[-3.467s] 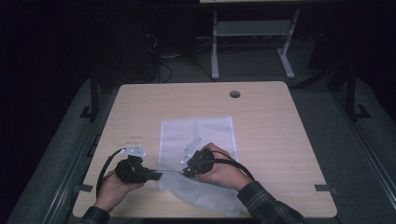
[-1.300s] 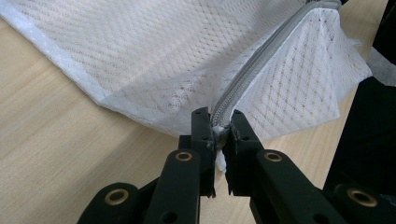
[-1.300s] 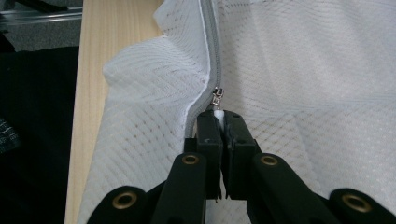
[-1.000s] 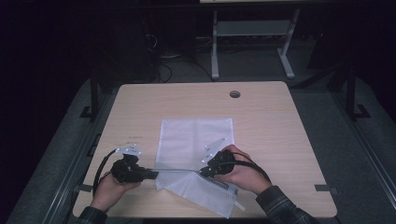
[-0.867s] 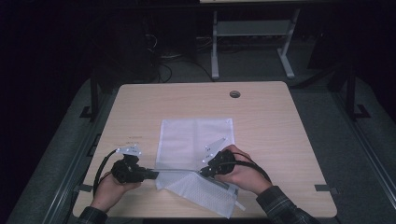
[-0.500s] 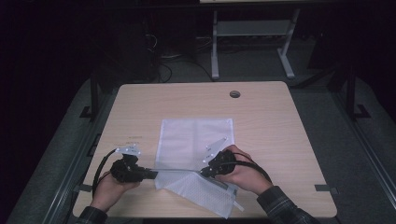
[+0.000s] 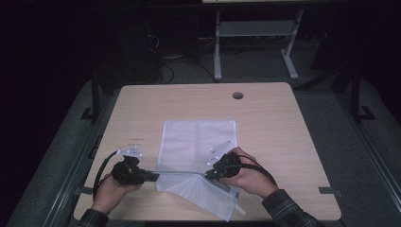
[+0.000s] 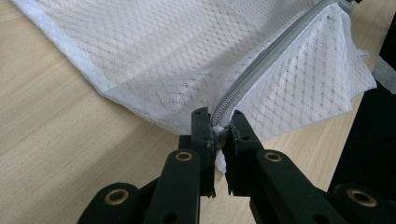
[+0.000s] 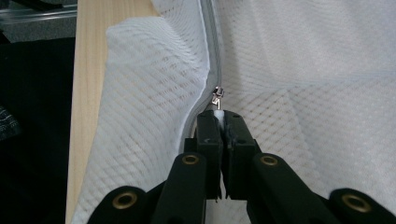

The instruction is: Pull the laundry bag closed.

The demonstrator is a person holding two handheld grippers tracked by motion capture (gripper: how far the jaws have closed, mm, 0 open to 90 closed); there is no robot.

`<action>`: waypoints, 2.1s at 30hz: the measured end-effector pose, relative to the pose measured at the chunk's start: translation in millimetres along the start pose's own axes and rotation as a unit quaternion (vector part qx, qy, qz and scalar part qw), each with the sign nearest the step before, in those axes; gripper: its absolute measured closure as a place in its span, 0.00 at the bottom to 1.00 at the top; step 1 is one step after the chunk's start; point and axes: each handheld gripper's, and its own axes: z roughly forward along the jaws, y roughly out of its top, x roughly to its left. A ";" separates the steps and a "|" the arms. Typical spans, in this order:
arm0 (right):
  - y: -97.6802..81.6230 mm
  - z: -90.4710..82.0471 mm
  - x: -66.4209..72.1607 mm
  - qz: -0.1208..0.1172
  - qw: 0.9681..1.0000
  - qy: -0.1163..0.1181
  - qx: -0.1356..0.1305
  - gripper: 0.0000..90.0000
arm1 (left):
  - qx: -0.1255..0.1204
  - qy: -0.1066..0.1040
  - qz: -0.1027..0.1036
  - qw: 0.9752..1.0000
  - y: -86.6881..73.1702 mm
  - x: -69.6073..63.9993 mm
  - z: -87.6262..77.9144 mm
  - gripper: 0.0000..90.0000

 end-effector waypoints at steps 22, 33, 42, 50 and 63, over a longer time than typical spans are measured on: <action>-8.6 -6.0 0.3 0.008 1.000 -0.001 0.001 0.96 | 0.004 0.002 -0.001 1.000 0.1 0.3 0.0 0.92; -14.2 -9.9 0.0 0.013 1.000 -0.004 0.003 0.96 | 0.006 0.004 -0.005 1.000 -1.0 3.0 -2.4 0.92; -18.0 -13.6 0.0 0.016 1.000 -0.006 0.005 0.96 | 0.009 0.005 -0.007 1.000 -1.7 3.9 -2.2 0.93; -22.7 -18.6 -0.4 0.020 1.000 -0.011 0.004 0.96 | 0.009 0.005 -0.010 1.000 -1.2 3.0 -1.2 0.93; -28.9 -23.9 -3.3 0.026 1.000 -0.015 0.005 0.96 | 0.010 0.005 -0.006 1.000 -0.1 1.4 0.0 0.93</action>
